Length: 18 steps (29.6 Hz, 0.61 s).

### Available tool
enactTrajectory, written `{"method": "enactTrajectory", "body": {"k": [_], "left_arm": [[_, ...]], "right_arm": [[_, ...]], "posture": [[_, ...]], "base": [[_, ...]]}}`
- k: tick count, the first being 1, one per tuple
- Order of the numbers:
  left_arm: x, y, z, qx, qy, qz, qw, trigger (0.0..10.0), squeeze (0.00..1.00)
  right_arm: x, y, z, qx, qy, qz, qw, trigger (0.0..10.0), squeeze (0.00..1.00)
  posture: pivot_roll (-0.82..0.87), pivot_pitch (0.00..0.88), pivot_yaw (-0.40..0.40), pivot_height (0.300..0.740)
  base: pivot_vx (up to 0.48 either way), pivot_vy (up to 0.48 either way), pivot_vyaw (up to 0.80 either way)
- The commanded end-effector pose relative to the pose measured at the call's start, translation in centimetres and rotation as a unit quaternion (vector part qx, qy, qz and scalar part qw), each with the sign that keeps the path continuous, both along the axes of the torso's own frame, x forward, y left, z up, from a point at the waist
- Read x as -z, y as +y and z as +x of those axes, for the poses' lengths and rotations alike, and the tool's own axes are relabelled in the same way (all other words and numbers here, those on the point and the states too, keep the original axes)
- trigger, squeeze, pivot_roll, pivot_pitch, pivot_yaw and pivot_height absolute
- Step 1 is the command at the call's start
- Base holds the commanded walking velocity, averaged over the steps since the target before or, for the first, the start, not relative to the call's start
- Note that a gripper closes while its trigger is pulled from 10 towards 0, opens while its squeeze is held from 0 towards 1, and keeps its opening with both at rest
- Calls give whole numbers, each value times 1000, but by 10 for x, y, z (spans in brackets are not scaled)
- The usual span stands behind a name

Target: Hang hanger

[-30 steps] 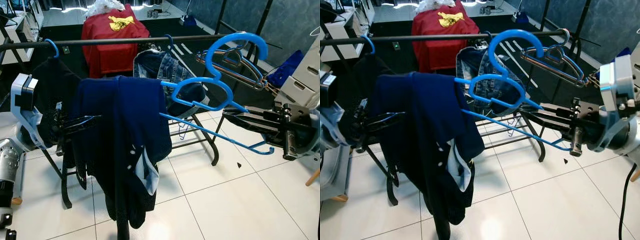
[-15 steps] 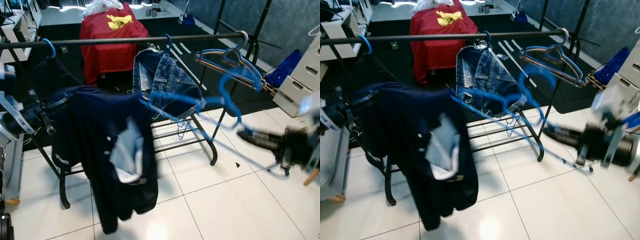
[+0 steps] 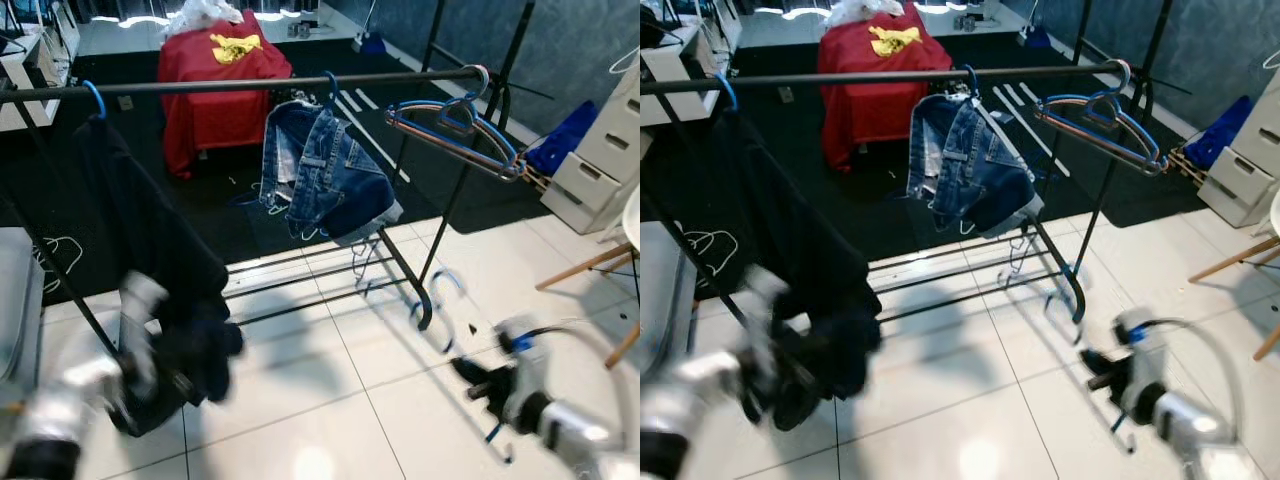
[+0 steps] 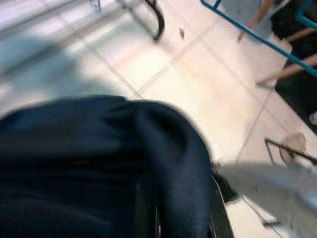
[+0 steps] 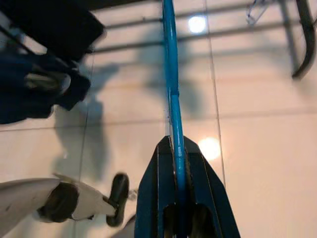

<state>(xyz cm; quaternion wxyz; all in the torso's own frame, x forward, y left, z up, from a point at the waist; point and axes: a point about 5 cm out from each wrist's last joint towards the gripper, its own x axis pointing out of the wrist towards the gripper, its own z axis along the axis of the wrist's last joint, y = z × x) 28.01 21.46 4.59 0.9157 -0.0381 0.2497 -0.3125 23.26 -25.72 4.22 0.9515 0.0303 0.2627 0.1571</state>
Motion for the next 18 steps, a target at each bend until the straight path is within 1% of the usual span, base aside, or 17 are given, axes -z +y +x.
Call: {"method": "enactTrajectory", "body": {"k": [1,2,3,4,5,7,8,9,10,11,12,13,14,15,16,17,18], "left_arm": [[17,6,-8,-82,14,48,995,10000,0],[17,6,-8,-82,14,48,995,10000,0],[38,5,-22,-171,39,62,983,10000,0],[38,5,-22,-171,39,62,983,10000,0],[42,8,-28,-217,42,51,974,10000,0],[42,8,-28,-217,42,51,974,10000,0],[41,11,-29,-243,31,39,969,10000,0],[41,11,-29,-243,31,39,969,10000,0],[40,16,-30,-266,14,37,963,10000,0],[41,21,-34,-290,10,27,957,10000,0],[41,21,-34,-290,10,27,957,10000,0],[44,26,-38,-304,6,33,952,10000,0],[44,26,-38,-304,6,33,952,10000,0],[47,27,-44,-311,9,30,950,10000,0],[47,27,-44,-311,9,30,950,10000,0],[50,27,-48,-316,10,29,948,10000,0],[50,27,-48,-316,10,29,948,10000,0]], "right_arm": [[12,5,-6,18,2,-2,1000,10000,0],[12,5,-6,18,2,-2,1000,10000,0],[31,14,-19,32,22,3,999,10000,0],[31,14,-19,32,22,3,999,10000,0],[38,16,-25,42,28,6,999,10000,0],[38,16,-25,42,28,6,999,10000,0],[40,15,-28,51,29,6,998,10000,0],[40,15,-28,51,29,6,998,10000,0],[43,15,-31,62,29,5,998,10000,0],[46,17,-35,76,28,24,996,10000,0],[46,17,-35,76,28,24,996,10000,0],[49,18,-37,90,23,33,995,10000,0],[49,18,-37,90,23,33,995,10000,0],[51,19,-38,90,18,42,995,10000,0],[51,19,-38,90,18,42,995,10000,0],[52,20,-38,87,14,46,995,10000,0],[52,20,-38,87,14,46,995,10000,0]], "posture": [[-5,133,-13,740],[-5,133,-13,740],[3,136,-9,740],[3,136,-9,740],[4,138,-8,740],[4,138,-8,740],[9,139,-6,740],[9,139,-6,740],[12,140,-4,740],[16,143,-3,740],[16,143,-3,740],[15,144,-2,740],[15,144,-2,740],[14,145,-1,740],[14,145,-1,740],[16,144,-2,740],[16,144,-2,740]], "base": [[0,0,794],[0,0,794],[0,0,794],[0,0,794],[0,0,794],[0,0,794],[0,0,788],[0,0,788],[0,0,781],[0,0,781],[0,0,781],[0,0,775],[0,0,775],[0,0,769],[0,0,769],[0,0,775],[0,0,775]]}}
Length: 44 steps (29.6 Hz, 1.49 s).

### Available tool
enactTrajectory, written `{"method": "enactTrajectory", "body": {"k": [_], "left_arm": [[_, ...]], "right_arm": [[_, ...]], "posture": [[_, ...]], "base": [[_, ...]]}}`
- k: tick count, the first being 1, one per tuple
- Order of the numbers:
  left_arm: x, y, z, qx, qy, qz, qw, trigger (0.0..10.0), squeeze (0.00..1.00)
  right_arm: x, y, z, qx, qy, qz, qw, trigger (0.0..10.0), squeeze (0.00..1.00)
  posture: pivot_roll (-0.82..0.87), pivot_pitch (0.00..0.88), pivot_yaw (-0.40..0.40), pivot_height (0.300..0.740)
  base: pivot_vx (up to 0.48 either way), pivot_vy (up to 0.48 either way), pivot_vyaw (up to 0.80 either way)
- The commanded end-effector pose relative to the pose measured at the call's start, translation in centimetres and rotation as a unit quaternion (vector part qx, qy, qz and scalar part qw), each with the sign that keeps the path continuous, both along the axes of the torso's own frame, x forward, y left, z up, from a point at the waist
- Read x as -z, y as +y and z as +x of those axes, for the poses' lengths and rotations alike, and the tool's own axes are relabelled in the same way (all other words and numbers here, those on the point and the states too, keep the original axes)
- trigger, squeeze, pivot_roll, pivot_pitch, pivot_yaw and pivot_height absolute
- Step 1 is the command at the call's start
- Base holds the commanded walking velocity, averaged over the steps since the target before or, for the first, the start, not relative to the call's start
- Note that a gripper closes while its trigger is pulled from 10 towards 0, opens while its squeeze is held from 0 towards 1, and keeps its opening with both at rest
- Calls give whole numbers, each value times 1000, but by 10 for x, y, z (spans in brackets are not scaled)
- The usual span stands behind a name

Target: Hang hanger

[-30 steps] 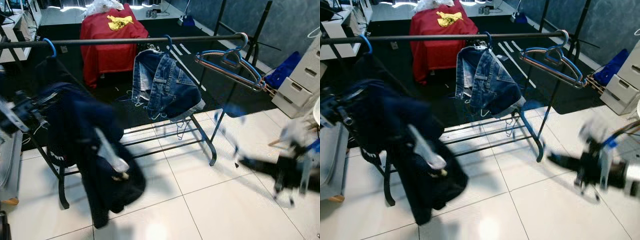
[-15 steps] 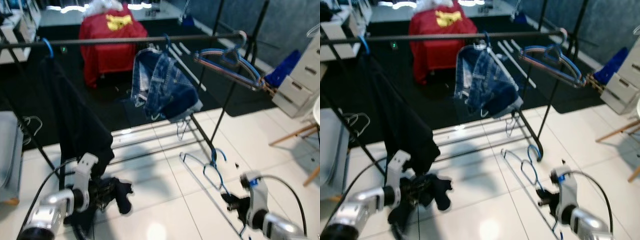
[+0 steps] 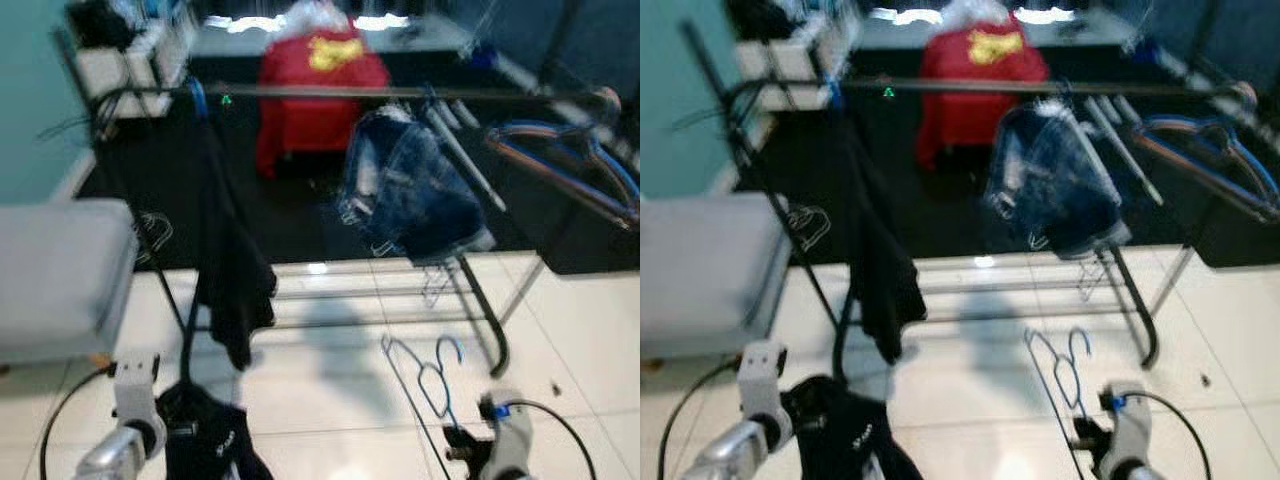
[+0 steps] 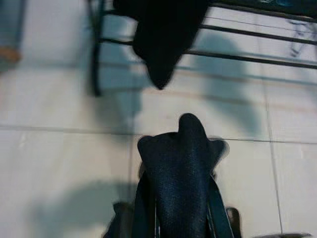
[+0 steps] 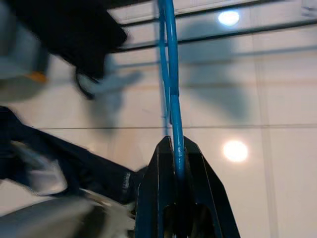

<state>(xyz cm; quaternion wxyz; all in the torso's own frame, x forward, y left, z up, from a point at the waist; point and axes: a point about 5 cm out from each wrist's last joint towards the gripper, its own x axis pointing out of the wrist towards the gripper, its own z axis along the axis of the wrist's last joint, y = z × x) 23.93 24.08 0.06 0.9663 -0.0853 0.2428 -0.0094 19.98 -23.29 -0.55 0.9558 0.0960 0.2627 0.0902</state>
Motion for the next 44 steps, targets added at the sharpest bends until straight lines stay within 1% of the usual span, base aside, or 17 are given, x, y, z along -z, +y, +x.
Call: {"method": "enactTrajectory", "body": {"k": [1,2,3,4,6,8,11,26,37,38,41,44], "left_arm": [[5,1,-7,-12,1,-4,1000,10000,0],[5,1,-7,-12,1,-4,1000,10000,0],[6,-1,-12,-14,-9,-24,1000,10000,0],[6,-1,-12,-14,-9,-24,1000,10000,0],[6,-6,-16,-22,-22,-41,999,10000,0],[7,-8,-15,-27,-21,-45,998,10000,0],[6,-8,-13,-34,-24,-47,998,10000,0],[12,-8,-12,-37,-11,-43,998,10000,0],[15,-9,-11,-48,-7,-45,998,10000,0],[15,-10,-10,-41,-9,-37,998,10000,0],[13,-15,-9,-20,-16,-17,1000,10000,0],[13,-17,-8,-14,-19,-15,1000,10000,0]], "right_arm": [[4,-4,-5,5,3,2,1000,10000,0],[4,-4,-5,5,3,2,1000,10000,0],[5,-4,-5,-3,5,-1,1000,10000,0],[5,-4,-5,-3,5,-1,1000,10000,0],[8,-6,-5,-8,8,-4,1000,10000,0],[11,-7,-6,-8,12,-5,1000,10000,0],[13,-8,-6,-7,14,-6,1000,10000,0],[21,-10,-6,-5,16,-8,1000,10000,0],[23,-11,-4,-1,13,-5,1000,10000,0],[23,-11,-4,0,13,-5,1000,10000,0],[23,-12,-3,-1,13,-5,1000,10000,0],[22,-12,-3,-5,14,-4,1000,10000,0]], "posture": [[16,144,-2,740],[16,144,-2,740],[15,145,-7,740],[15,145,-7,740],[21,145,-17,740],[21,142,-17,740],[22,140,-17,740],[-6,113,-21,740],[-24,87,-50,740],[-23,84,-67,740],[-22,85,-76,740],[-20,85,-79,740]], "base": [[0,0,775],[0,0,775],[0,0,769],[0,0,769],[0,0,769],[0,0,769],[0,0,775],[0,0,771],[0,0,773],[0,0,775],[0,0,771],[0,0,769]]}}
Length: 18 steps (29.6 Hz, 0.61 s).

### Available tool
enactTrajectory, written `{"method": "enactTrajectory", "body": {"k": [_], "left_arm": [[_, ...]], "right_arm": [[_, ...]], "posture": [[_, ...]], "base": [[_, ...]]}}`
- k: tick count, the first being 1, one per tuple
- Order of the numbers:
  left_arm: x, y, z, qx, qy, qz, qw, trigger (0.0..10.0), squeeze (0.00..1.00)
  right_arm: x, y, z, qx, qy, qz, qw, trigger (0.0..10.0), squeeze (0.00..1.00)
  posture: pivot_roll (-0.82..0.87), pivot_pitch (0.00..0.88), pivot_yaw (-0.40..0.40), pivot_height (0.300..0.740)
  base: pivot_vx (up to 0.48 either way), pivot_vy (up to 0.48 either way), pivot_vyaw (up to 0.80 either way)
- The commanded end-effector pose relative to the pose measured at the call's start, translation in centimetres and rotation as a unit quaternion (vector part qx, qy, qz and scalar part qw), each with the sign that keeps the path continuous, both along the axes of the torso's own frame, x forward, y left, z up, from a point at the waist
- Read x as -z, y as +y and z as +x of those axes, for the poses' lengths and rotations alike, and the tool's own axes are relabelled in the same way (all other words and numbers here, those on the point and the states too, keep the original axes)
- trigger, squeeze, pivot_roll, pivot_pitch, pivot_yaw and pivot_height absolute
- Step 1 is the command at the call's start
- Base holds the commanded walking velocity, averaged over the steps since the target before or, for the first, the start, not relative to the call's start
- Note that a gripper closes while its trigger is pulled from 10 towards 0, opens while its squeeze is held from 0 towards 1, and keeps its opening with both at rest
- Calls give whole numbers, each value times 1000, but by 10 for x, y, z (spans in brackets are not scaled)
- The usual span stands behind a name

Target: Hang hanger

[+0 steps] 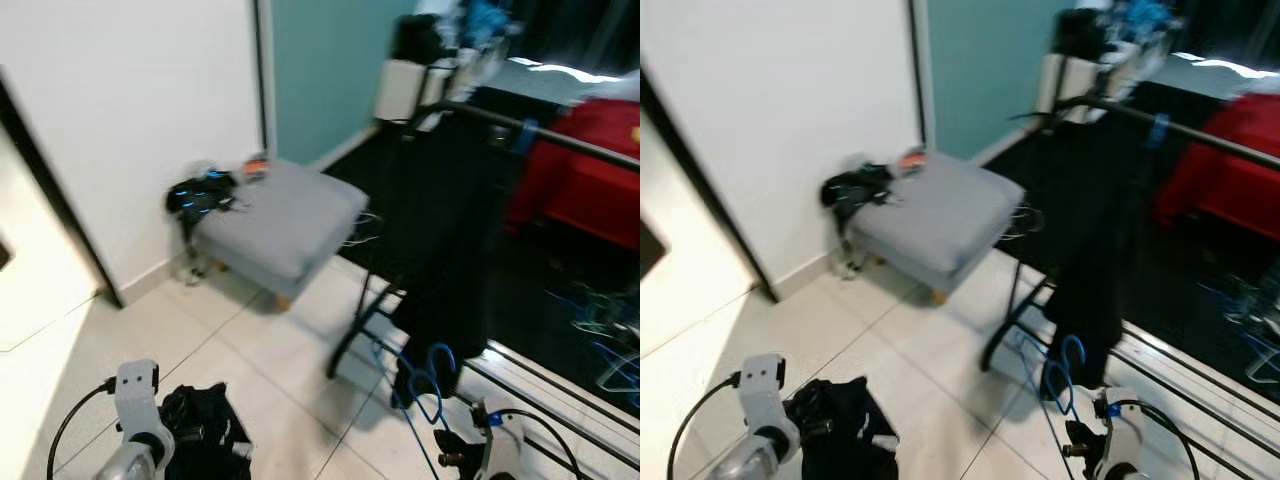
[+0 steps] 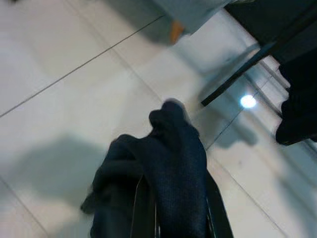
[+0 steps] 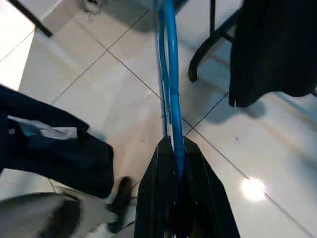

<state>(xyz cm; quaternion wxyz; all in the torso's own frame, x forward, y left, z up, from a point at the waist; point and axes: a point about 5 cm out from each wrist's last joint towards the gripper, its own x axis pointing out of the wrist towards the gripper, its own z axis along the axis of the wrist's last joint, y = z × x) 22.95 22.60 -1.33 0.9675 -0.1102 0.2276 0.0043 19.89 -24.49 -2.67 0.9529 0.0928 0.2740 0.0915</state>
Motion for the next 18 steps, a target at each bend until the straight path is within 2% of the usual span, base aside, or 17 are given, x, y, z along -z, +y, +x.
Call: {"method": "enactTrajectory", "body": {"k": [1,18], "left_arm": [[-2,-3,2,7,-6,6,1000,10000,0],[-2,-3,9,12,-7,6,1000,10000,0]], "right_arm": [[0,-1,-1,-2,2,-1,1000,10000,0],[-4,0,8,-4,-11,-7,1000,10000,0]], "posture": [[-16,89,-81,740],[-28,89,-57,740]], "base": [[0,0,769],[0,0,772]]}}
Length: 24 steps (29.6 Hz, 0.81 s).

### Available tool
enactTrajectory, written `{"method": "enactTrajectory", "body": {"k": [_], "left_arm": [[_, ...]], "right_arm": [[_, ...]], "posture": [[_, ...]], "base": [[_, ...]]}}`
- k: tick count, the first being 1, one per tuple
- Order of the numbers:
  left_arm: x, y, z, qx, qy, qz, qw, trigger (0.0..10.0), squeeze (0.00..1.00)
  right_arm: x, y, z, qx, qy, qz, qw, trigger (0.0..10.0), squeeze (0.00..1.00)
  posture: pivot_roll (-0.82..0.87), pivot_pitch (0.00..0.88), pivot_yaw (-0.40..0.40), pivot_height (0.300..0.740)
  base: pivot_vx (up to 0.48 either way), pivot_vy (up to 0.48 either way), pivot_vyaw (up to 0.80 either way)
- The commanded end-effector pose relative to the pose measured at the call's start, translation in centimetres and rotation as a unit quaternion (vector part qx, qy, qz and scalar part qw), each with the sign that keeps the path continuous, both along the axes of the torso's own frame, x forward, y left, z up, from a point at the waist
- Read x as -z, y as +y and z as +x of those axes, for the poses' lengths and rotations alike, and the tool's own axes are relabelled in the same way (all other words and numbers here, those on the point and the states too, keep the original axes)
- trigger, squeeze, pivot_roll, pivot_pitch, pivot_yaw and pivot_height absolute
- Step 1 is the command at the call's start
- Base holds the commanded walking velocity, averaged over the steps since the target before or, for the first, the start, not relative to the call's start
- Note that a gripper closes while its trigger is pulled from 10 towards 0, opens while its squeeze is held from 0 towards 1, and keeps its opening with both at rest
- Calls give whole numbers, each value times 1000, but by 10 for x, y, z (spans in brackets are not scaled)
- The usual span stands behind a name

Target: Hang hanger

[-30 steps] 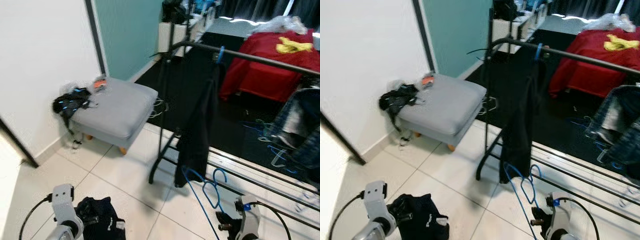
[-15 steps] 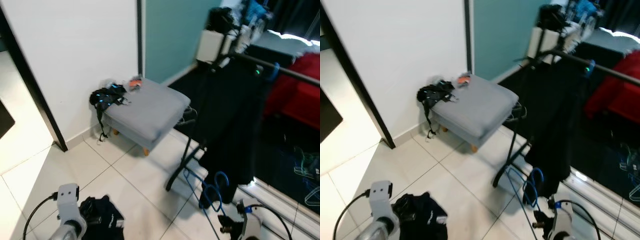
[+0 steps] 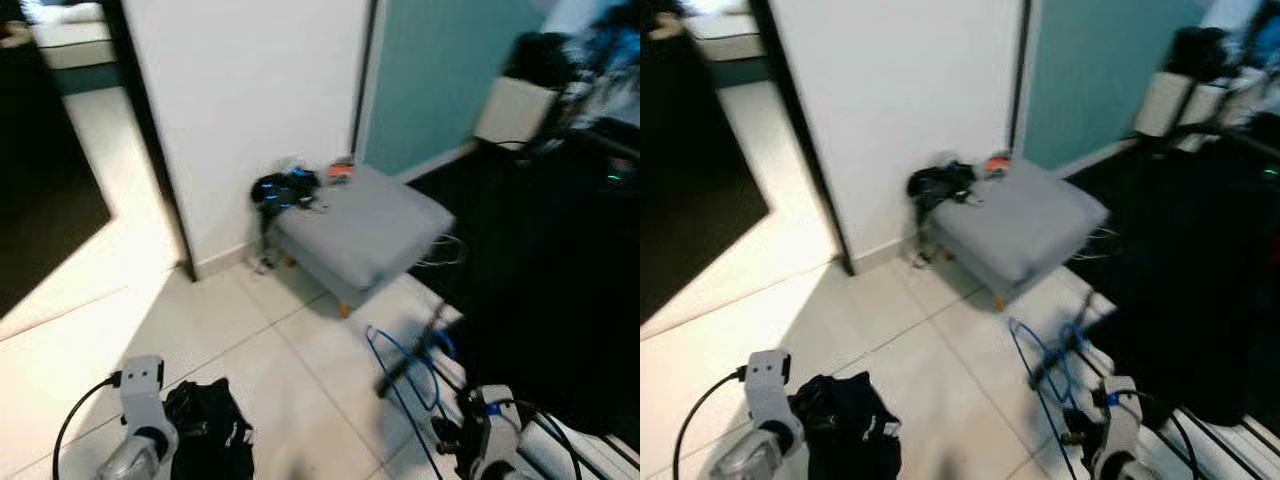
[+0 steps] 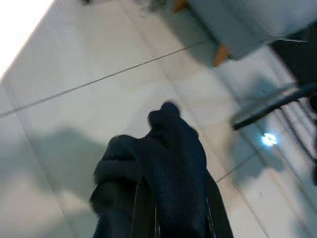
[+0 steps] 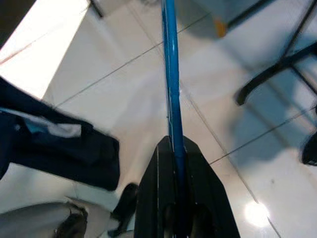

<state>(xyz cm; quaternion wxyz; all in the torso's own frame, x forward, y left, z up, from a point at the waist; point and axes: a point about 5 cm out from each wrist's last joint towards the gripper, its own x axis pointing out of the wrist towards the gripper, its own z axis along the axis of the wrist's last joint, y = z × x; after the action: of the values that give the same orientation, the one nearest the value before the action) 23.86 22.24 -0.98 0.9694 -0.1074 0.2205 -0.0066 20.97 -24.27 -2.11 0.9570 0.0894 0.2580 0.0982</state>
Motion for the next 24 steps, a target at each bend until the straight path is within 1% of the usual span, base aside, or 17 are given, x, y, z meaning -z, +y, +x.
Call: {"method": "enactTrajectory", "body": {"k": [1,24], "left_arm": [[1,0,0,2,2,5,1000,10000,0],[3,1,-1,1,3,5,1000,10000,0]], "right_arm": [[2,-3,-3,1,7,-7,1000,10000,0],[2,0,-4,-10,5,-4,1000,10000,0]], "posture": [[-28,89,-57,740],[-24,101,-51,740]], "base": [[0,0,775],[0,0,773]]}}
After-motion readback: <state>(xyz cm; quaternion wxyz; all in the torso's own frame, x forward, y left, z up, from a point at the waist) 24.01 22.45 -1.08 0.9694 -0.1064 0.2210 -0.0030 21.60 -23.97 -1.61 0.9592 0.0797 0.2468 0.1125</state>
